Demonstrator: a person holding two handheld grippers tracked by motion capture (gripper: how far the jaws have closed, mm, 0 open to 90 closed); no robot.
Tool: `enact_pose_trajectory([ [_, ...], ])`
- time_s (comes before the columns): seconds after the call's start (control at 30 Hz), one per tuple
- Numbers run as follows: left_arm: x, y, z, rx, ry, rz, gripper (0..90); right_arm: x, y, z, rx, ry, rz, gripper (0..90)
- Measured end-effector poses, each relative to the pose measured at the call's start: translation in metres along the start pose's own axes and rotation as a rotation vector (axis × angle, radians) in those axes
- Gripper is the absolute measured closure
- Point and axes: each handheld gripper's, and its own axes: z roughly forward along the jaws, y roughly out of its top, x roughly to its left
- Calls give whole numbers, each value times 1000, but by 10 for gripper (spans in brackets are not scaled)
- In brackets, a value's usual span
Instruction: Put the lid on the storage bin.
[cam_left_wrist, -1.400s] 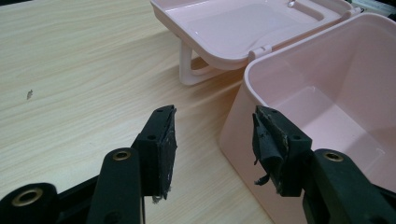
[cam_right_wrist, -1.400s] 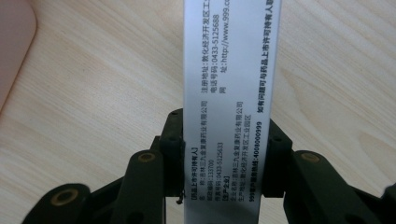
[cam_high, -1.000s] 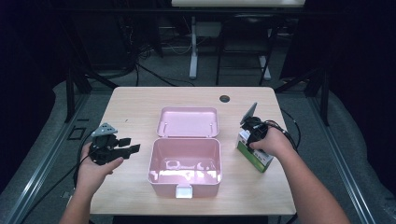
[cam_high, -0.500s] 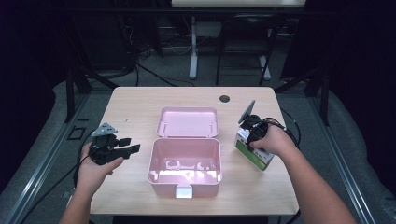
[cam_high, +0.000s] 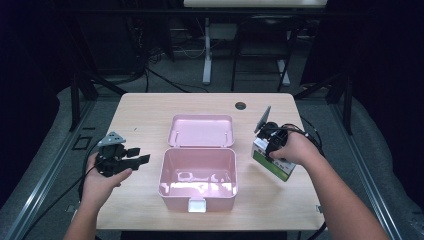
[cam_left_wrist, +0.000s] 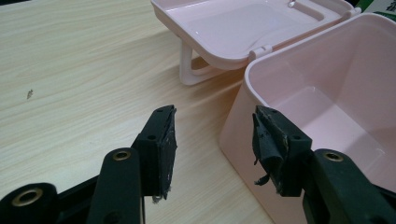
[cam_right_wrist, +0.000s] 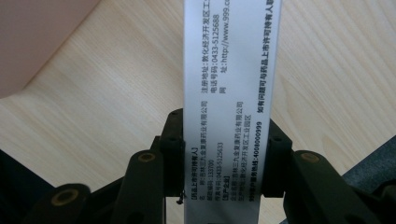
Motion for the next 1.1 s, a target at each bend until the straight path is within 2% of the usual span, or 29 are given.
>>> enact_pose_trajectory([
  [0.1, 0, 0, 0, -1, 0, 0, 493, 2, 0, -7, -16, 12, -12, 616],
  [0.23, 0, 0, 0, 0, 0, 0, 493, 6, 1, -15, -31, 4, -62, 616],
  [0.53, 0, 0, 1, 8, -4, -2, 493, 18, 5, -33, -26, 22, -139, 616],
  [0.7, 0, 0, 1, 3, -1, 1, 493, 23, 7, -41, -26, 14, -176, 616],
  [0.9, 0, 0, 1, 3, -1, 0, 493, 27, 7, -50, -26, 16, -207, 616],
  [1.1, 0, 0, 2, 4, -3, 0, 493, 31, 8, -59, -49, 16, -233, 616],
])
